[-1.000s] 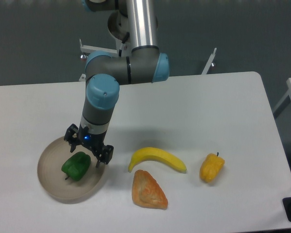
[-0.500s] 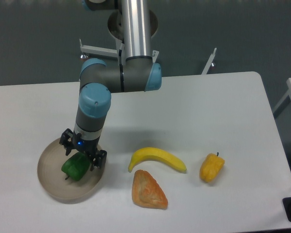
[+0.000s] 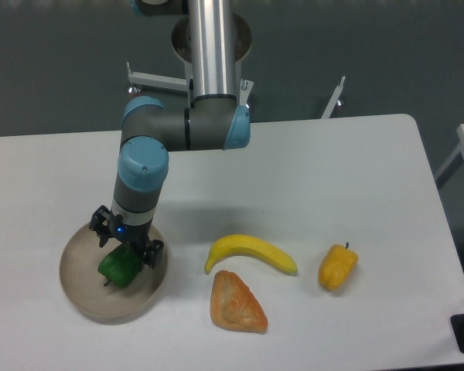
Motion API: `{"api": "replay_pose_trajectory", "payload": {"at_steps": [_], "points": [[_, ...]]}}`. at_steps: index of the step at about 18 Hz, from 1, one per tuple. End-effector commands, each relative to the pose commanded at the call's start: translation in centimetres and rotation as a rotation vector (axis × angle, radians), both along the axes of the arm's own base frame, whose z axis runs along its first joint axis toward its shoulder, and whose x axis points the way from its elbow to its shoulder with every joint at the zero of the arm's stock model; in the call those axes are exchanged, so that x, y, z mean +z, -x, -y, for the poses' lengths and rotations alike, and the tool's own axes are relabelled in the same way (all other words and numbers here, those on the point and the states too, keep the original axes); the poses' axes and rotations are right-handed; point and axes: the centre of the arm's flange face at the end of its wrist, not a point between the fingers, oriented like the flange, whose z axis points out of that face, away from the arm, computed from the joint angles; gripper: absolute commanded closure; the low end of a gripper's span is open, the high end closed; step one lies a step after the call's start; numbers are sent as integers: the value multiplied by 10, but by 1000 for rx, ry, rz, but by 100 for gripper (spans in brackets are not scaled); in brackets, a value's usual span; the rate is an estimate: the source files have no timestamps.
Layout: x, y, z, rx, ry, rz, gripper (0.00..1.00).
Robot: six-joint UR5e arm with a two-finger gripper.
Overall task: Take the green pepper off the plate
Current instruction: 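Lower the gripper onto the green pepper and close around it, then lift the green pepper off the plate and carry it beside the banana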
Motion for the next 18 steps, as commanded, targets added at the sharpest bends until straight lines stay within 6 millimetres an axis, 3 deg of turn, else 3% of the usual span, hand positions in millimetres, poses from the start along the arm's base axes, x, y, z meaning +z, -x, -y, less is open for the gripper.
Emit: {"api": "replay_pose_trajectory", "payload": {"at_steps": [10, 11, 15, 18], "points": [[-2, 1, -3, 1, 0, 0, 0], [-2, 1, -4, 1, 0, 0, 3], [-3, 2, -3, 3, 5, -9, 39], [-3, 2, -3, 2, 5, -10, 49]]}}
